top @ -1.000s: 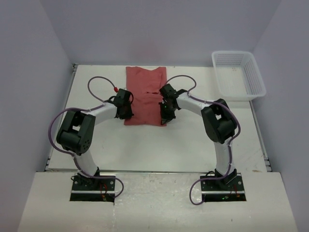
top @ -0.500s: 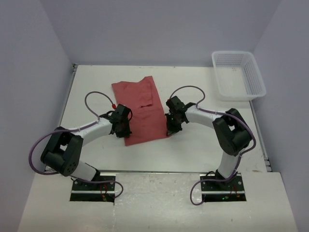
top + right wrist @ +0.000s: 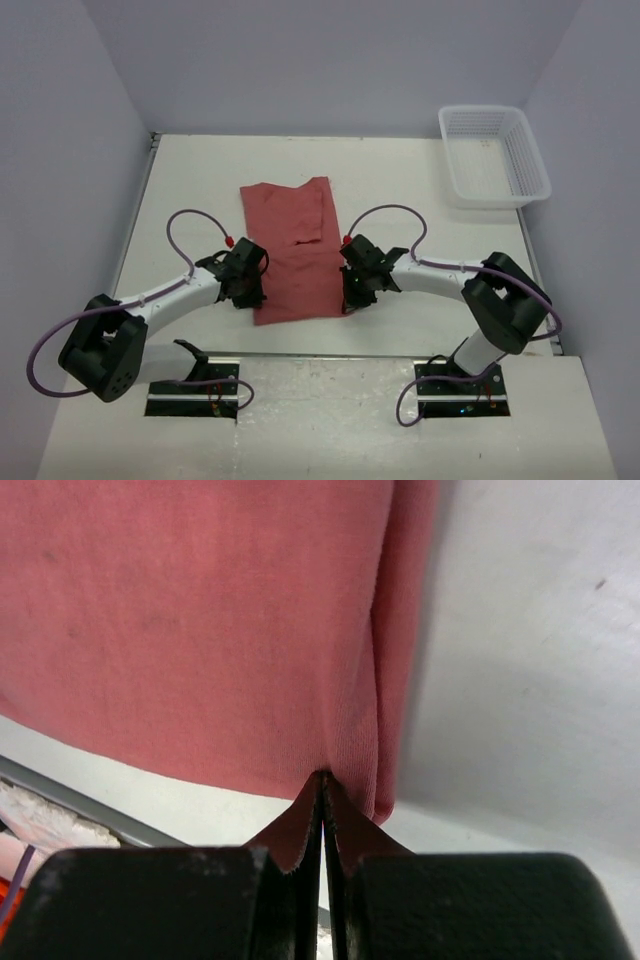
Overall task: Fold and stack the t-shirts
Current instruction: Fold the folded rectangular tshirt in 1/3 of the way, then grab one side of the 2/3 rectangular tshirt with both arms
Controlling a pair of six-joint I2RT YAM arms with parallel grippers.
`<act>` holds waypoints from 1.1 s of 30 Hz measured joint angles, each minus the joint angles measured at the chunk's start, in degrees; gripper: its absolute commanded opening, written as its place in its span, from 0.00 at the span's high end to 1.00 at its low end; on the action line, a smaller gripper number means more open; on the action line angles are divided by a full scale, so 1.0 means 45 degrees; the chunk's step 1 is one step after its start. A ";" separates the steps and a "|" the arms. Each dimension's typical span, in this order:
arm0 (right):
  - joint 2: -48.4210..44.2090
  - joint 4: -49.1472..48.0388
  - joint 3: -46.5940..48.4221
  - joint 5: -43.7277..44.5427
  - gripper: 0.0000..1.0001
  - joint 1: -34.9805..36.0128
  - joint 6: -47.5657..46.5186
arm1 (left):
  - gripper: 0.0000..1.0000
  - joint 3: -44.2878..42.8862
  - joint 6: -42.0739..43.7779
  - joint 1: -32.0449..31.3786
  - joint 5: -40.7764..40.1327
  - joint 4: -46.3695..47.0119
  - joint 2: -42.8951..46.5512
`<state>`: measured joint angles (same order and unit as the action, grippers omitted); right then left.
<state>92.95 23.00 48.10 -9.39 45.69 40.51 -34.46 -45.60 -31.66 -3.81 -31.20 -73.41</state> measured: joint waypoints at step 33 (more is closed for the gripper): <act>-0.5722 0.3478 -0.0083 0.2987 0.08 0.2535 0.1569 | 0.91 -0.1205 -0.0903 -0.0505 -0.1768 -0.2186 0.3983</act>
<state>67.20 38.65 47.72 4.05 57.10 47.57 -39.88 -49.67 -33.93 -11.77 -41.04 -55.48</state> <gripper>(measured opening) 0.700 0.058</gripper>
